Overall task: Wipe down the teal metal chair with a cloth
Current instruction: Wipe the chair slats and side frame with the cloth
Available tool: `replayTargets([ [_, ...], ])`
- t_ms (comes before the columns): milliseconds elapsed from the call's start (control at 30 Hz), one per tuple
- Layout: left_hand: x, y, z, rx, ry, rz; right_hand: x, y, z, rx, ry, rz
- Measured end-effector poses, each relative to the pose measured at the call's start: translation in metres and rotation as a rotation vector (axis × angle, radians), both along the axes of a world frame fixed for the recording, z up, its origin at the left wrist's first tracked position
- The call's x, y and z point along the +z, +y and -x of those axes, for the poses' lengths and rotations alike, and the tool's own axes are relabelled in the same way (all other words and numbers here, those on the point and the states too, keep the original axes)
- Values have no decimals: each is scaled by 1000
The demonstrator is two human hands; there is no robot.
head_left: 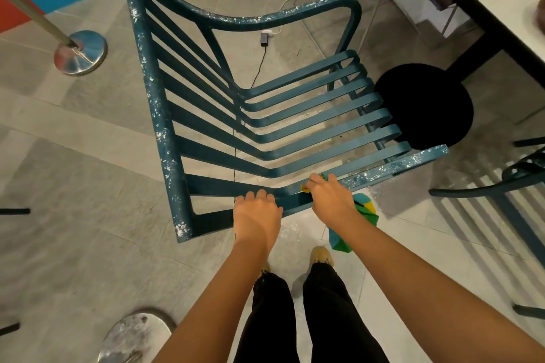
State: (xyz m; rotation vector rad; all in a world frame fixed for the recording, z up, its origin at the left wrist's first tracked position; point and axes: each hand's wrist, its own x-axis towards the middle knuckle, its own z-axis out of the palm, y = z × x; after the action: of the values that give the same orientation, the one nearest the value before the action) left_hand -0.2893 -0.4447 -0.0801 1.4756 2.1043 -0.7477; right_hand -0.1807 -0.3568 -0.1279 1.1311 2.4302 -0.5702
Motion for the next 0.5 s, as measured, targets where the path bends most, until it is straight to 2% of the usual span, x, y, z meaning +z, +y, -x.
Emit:
replayTargets([
  [133, -2, -1, 2, -9, -1, -4, -7, 5, -8, -71, 67, -6],
  [233, -3, -1, 2, -7, -3, -20, -7, -11, -13, -259, 346, -31],
  [333, -5, -1, 1, -7, 8, -40, -8, -38, -11, -279, 504, -46],
  [433, -6, 0, 0, 5, 5, -43, -16, -58, -8, -205, 481, -86],
  [500, -8, 1, 1, 29, -4, -42, -20, -61, -9, -153, 382, -123],
])
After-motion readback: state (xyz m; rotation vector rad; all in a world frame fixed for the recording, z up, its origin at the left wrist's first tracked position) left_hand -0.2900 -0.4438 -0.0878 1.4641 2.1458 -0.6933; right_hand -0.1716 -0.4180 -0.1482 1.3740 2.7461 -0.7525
